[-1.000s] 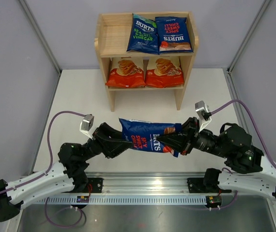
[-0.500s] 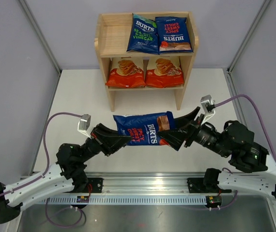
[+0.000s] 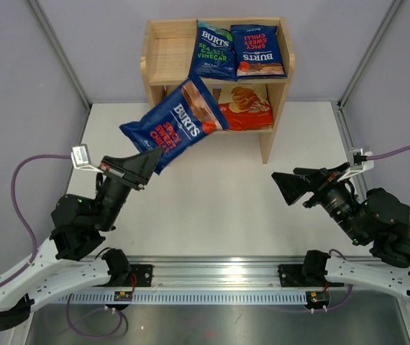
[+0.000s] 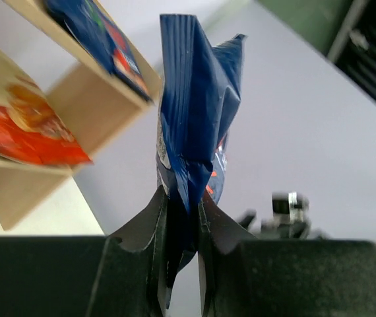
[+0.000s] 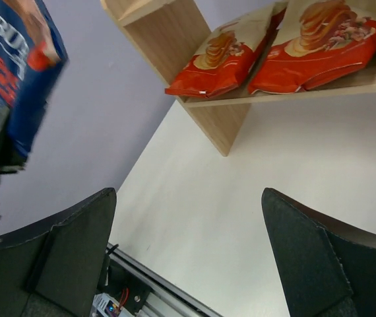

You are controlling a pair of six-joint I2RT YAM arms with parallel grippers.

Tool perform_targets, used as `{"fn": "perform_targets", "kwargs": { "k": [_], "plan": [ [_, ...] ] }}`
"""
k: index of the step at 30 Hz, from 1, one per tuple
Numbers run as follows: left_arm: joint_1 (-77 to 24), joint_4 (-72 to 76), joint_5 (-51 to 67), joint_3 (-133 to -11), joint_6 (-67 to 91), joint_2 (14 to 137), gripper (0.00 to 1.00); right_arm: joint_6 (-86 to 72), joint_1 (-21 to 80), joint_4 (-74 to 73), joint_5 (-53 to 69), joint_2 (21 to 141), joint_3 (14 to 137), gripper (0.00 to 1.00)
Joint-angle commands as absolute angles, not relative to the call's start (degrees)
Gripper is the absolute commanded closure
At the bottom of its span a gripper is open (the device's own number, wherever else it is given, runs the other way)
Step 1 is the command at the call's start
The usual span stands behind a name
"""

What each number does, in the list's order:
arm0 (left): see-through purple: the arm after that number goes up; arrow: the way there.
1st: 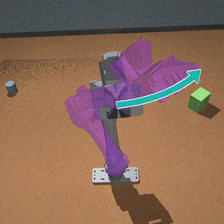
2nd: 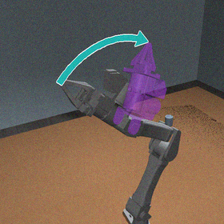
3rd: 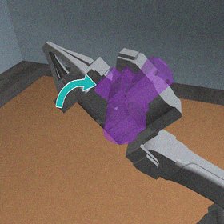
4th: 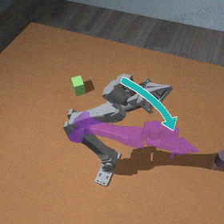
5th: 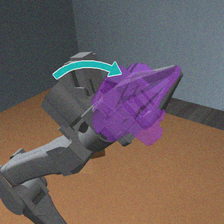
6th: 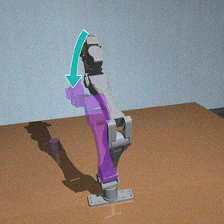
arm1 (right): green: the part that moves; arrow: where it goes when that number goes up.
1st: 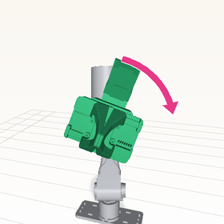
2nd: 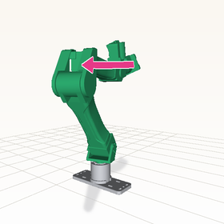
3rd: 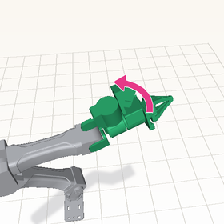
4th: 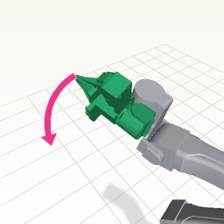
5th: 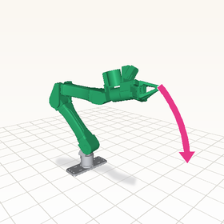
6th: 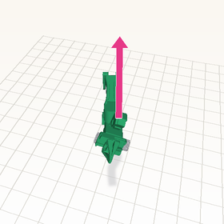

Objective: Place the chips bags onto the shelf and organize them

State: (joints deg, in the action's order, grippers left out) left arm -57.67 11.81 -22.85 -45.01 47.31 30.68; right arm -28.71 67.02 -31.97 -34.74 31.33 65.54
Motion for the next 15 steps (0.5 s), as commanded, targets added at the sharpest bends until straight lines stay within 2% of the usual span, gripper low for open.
{"fn": "perform_targets", "kwargs": {
  "k": [1, 8, 15],
  "plan": [
    [-57.74, 3.71, -42.95, -56.93, 50.08, 37.6, 0.99, -30.85, 67.06, -33.05, -40.52, 31.82, 64.34, 0.0],
    [-57.66, 0.44, -66.41, -79.34, 45.62, 58.76, 0.96, -31.99, 67.15, -31.12, -39.73, 31.73, 61.79, 0.01],
    [-57.31, 20.11, -78.04, -92.27, 24.21, 74.41, 0.93, -31.91, 67.15, -30.15, -38.15, 30.41, 60.21, 0.01]
  ]
}}
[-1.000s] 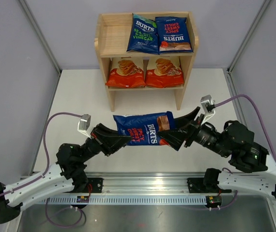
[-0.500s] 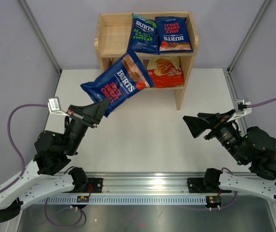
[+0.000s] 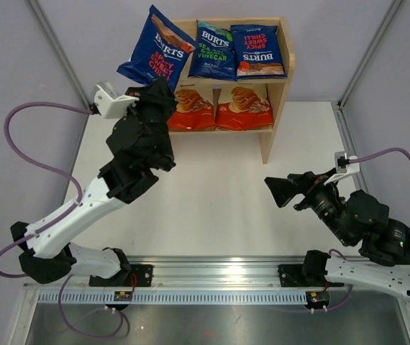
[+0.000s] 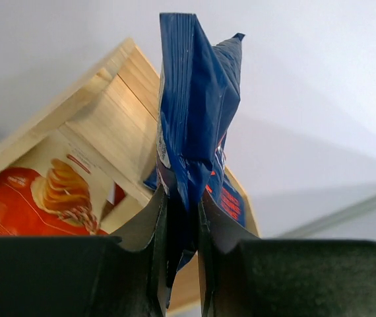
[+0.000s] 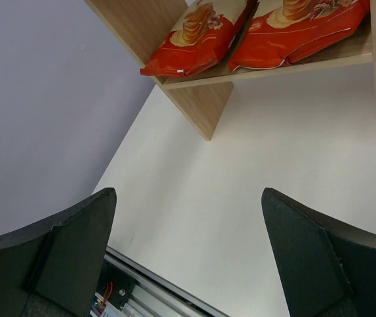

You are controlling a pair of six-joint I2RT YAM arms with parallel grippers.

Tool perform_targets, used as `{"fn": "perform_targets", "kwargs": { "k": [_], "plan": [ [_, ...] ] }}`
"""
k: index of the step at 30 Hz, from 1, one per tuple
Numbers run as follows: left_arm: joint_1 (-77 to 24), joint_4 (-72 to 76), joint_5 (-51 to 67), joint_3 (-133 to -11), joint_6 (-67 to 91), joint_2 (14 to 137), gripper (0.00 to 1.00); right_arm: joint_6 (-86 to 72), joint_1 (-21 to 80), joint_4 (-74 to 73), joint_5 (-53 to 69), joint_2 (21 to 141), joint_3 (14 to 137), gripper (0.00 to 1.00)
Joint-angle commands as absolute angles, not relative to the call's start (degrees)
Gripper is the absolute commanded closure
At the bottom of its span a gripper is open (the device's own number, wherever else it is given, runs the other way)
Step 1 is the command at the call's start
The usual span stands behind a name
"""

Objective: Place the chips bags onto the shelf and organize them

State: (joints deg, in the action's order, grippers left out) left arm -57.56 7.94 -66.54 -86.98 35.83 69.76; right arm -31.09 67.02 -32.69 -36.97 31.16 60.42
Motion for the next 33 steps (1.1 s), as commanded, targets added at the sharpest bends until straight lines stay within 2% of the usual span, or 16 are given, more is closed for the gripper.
{"fn": "perform_targets", "kwargs": {
  "k": [1, 8, 15, 24, 33],
  "plan": [
    [-56.35, 22.22, -78.22, -95.85, 22.52, 76.36, 0.93, -31.99, 67.15, -30.15, -37.8, 30.32, 60.21, 0.01],
    [-50.63, 14.61, -76.56, -110.79, 22.59, 88.75, 0.93, -32.52, 67.15, -30.15, -35.42, 28.3, 58.8, 0.01],
    [-46.67, 11.61, -75.06, -118.64, 23.37, 96.67, 0.93, -31.82, 67.15, -29.35, -35.42, 25.58, 57.3, 0.01],
    [-42.72, 1.33, -67.94, -121.11, 32.59, 101.6, 0.92, -31.64, 67.15, -29.18, -34.8, 21.89, 56.52, 0.01],
    [-42.63, -8.35, -64.08, -116.64, 46.84, 100.64, 0.92, -31.02, 67.06, -30.49, -35.68, 19.6, 57.3, 0.01]
  ]
}}
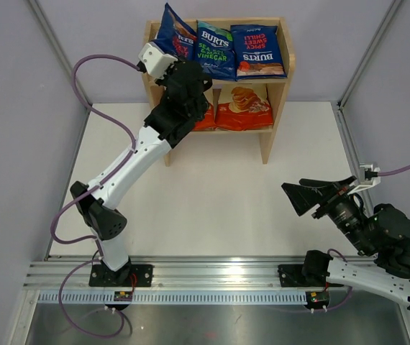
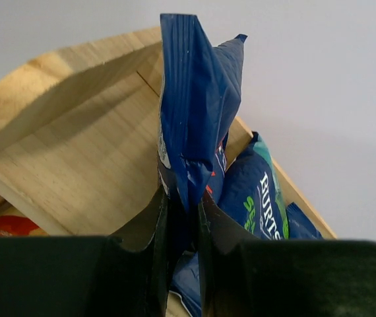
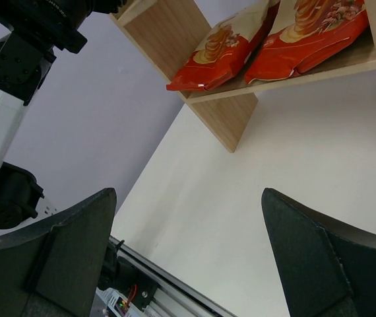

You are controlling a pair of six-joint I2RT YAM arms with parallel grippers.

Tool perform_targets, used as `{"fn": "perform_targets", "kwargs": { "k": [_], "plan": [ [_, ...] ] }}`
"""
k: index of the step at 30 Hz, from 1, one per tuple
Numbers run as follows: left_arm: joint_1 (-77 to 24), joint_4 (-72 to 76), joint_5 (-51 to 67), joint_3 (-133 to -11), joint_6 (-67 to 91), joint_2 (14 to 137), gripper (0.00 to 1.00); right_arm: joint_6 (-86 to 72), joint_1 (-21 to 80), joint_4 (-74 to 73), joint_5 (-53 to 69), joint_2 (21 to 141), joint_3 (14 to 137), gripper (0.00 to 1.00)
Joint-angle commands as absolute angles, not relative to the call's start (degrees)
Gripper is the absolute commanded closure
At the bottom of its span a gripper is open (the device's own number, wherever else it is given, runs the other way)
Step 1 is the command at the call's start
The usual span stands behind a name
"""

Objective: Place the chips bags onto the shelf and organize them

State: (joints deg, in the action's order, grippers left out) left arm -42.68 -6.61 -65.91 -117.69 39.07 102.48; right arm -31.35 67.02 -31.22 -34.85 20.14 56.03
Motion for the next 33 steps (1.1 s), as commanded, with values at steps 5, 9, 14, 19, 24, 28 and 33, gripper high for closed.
{"fn": "perform_targets", "kwargs": {
  "k": [5, 9, 14, 19, 24, 28, 33],
  "plan": [
    [-42.63, -10.37, -63.98, -113.3, 53.34, 98.97, 0.83, -31.38, 67.15, -30.32, -35.16, 18.63, 56.95, 0.01],
    [-42.63, -11.69, -63.63, -113.03, 54.58, 99.23, 0.7, -31.64, 67.15, -30.67, -34.81, 18.72, 57.13, 0.01],
    [-42.63, -13.09, -63.02, -114.69, 52.83, 99.05, 0.55, -31.55, 67.15, -31.11, -34.63, 18.9, 57.57, 0.01],
    [-42.63, -17.75, -63.72, -118.03, 50.63, 99.32, 0.27, -31.38, 67.06, -31.29, -34.28, 18.98, 57.92, 0.01],
    [-42.63, -21.26, -64.77, -119.35, 48.26, 98.61, 0.15, -31.46, 67.15, -31.55, -33.75, 19.34, 58.27, 0.0],
    [-42.63, -23.12, -65.65, -119.53, 45.89, 97.39, 0.14, -31.46, 67.15, -31.64, -33.31, 19.69, 58.36, 0.0],
    [-42.54, -21.53, -66.09, -119.62, 39.99, 96.94, 0.34, -31.64, 67.06, -31.29, -32.87, 19.95, 57.92, 0.01]
  ]
}}
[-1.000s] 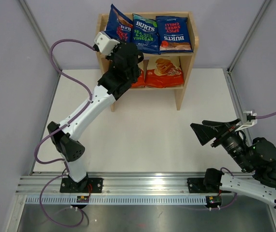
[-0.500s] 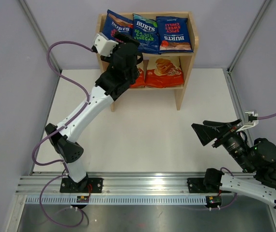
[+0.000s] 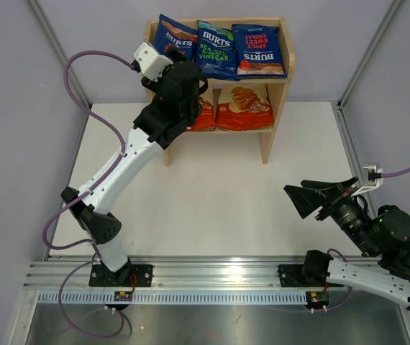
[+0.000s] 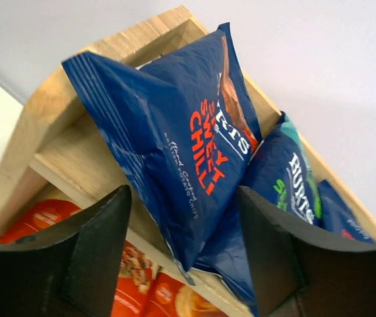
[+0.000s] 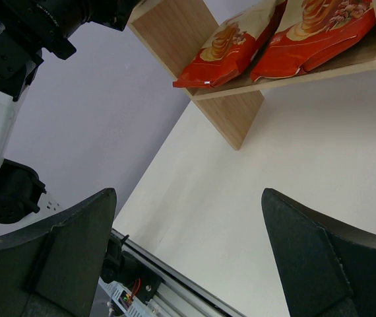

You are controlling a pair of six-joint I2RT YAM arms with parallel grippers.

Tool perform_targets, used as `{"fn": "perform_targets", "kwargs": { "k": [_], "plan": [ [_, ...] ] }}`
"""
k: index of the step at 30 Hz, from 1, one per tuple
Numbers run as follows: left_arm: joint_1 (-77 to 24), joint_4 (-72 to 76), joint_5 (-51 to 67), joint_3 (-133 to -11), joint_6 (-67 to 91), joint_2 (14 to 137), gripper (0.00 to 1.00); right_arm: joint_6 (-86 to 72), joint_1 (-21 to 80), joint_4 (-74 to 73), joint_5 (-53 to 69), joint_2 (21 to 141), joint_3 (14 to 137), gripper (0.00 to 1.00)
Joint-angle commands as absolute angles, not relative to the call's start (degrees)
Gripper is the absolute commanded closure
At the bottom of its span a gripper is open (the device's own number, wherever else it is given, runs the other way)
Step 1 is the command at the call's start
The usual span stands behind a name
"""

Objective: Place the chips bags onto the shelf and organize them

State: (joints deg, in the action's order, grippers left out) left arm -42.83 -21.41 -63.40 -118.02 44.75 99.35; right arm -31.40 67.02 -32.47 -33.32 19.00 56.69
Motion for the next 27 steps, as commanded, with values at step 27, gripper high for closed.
{"fn": "perform_targets", "kwargs": {
  "k": [27],
  "plan": [
    [-37.18, -30.24, -48.26, -117.08, 61.43, 95.8, 0.69, -32.34, 67.15, -31.99, -32.7, 18.02, 57.13, 0.01]
  ]
}}
